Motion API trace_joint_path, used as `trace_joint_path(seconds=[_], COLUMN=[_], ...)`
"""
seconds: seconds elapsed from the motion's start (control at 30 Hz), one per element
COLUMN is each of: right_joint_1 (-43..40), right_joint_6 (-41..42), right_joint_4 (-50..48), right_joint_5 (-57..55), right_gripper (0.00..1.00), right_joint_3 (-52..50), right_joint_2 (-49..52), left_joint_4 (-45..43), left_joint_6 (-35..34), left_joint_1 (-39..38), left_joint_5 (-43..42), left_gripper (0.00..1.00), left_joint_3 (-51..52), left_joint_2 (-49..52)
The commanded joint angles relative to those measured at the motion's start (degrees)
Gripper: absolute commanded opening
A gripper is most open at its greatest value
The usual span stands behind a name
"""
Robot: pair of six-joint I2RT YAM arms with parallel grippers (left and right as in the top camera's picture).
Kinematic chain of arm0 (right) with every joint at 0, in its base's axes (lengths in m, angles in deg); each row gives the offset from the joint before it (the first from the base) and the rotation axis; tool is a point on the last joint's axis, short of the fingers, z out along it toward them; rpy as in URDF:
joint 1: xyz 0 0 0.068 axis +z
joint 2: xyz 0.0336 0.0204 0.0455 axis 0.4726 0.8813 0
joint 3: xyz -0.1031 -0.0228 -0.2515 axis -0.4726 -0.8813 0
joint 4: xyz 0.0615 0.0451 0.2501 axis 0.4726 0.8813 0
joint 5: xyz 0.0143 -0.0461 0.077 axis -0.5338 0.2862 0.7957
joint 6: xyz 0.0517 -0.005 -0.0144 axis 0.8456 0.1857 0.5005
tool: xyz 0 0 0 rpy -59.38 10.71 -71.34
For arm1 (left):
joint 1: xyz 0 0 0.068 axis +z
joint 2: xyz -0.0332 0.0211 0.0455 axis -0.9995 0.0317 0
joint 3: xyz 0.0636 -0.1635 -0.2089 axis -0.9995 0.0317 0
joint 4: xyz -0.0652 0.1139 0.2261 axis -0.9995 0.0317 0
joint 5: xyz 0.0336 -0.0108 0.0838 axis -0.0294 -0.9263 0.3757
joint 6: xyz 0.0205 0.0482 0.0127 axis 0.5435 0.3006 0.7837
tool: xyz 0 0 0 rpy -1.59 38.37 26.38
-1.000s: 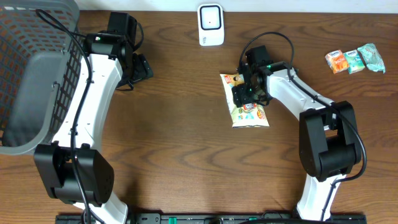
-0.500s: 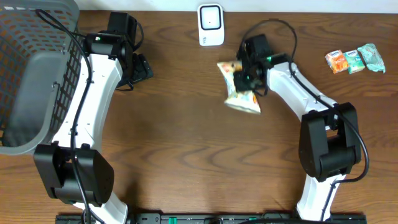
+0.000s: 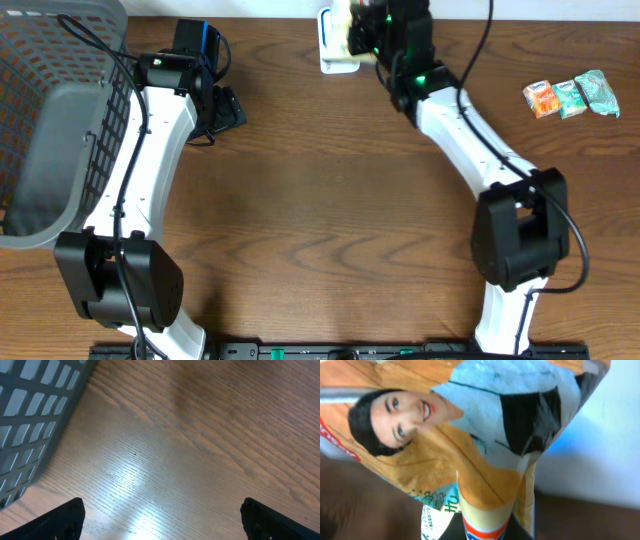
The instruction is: Scan the item barcode
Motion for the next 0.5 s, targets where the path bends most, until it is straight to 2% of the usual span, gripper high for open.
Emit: trace_joint_path(seconds=[0.0, 0.1, 0.27, 0.47], right_joint_1=[0.98, 0.98, 0.85, -0.02], right_joint_6=[0.63, 0.61, -2.16, -7.34], right_joint_4=[-10.49, -18.8, -26.91, -26.51], right_joint_5=[-5.53, -5.75, -8.09, -8.33], right_gripper=[0.01, 0.01, 0.01, 0.01], right_joint_3=[0.61, 0.61, 0.63, 0.63], right_joint_2=[5.99, 10.05, 14.8, 15.74], left_joint_4=[0.22, 0.22, 0.22, 0.22], left_joint_6=[0.98, 0.98, 0.98, 0.98], left_joint_1=[0.2, 0.2, 0.2, 0.2], left_joint_5=[0.72, 0.72, 0.72, 0.72], left_gripper=[0.98, 0.97, 0.98, 0.98], left_joint_3=[-0.2, -0.2, -0.2, -0.2], left_joint_2=[-0.28, -0.28, -0.28, -0.28])
